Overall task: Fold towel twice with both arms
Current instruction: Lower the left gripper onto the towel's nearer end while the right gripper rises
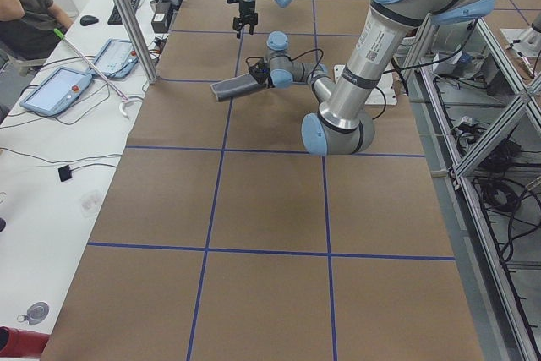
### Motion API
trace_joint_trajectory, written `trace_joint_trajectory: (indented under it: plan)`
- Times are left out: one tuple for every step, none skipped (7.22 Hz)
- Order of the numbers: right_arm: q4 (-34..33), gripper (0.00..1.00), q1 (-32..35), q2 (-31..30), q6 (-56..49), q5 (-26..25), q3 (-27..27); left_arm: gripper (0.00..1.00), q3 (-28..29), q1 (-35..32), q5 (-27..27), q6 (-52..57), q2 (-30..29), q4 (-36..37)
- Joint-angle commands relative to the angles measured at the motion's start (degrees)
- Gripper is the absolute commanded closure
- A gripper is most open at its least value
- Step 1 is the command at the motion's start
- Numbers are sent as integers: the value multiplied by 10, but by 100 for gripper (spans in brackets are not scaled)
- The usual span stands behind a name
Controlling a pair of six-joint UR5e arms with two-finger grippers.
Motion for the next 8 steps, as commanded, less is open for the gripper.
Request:
trace_joint_trajectory:
  plan:
    - [0, 0, -1, -1, 0, -1, -1, 57, 1, -1, 3, 0, -3, 0]
    - [0, 0, -2, -1, -1, -2, -2, 57, 3, 0, 12, 1, -4, -1]
    - [0, 0, -3, -1, -1, -2, -2, 57, 3, 0, 13, 1, -4, -1]
    - [0, 0, -3, -1, -1, -3, -2, 57, 7, 0, 19, 1, -5, -2]
    - [0, 0, -4, -1, -1, -3, -2, 59, 12, 1, 23, 1, -11, -2]
    - [0, 0, -4, -1, -1, -3, -2, 71, 13, 1, 23, 1, -11, -2]
    - [0, 0, -4, -1, -1, -3, -3, 88, 13, 1, 23, 1, -12, -1]
    - [0, 0, -6, -1, -1, -3, -2, 100, 12, 0, 23, 1, -11, -1]
